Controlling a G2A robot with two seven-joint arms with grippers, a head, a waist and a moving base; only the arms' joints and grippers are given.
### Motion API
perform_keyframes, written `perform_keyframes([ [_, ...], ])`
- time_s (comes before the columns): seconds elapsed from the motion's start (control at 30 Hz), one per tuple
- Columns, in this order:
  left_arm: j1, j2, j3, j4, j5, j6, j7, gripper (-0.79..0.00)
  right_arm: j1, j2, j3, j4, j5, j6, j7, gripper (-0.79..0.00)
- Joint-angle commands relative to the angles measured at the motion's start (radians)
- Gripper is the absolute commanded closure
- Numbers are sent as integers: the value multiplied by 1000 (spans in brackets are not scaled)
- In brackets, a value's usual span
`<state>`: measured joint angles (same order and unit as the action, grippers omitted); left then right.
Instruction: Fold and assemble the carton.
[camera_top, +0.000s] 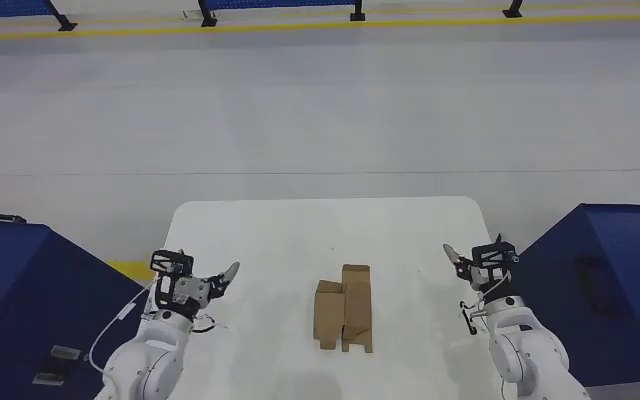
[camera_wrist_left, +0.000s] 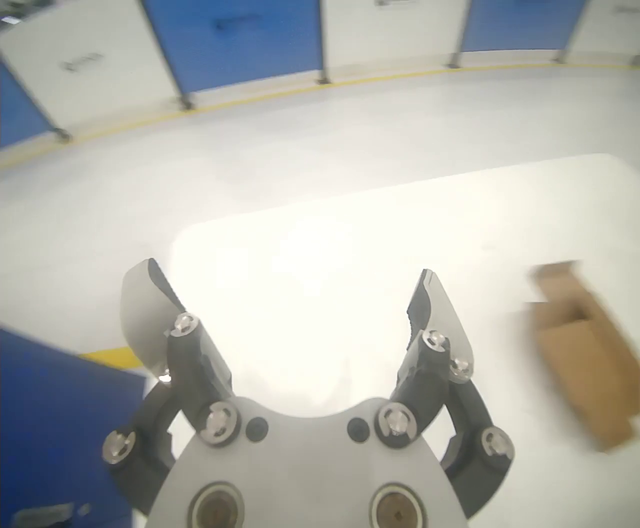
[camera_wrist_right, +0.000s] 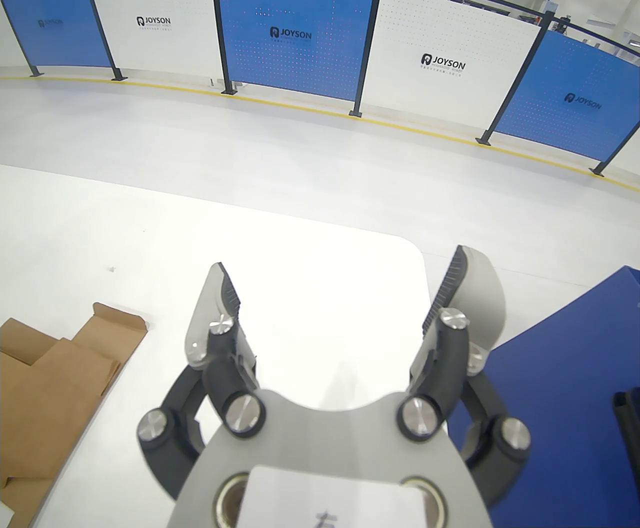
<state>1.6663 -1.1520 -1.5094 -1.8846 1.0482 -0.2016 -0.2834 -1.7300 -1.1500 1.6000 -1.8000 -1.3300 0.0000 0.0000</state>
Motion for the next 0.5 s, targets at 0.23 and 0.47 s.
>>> perform_keyframes([
  [0.23,-391,-14,184,260,-735,95,-985,-785,0,0,0,0,0,0,0,-785],
  [0.47,-414,-14,188,276,-736,100,-989,-785,0,0,0,0,0,0,0,-785],
])
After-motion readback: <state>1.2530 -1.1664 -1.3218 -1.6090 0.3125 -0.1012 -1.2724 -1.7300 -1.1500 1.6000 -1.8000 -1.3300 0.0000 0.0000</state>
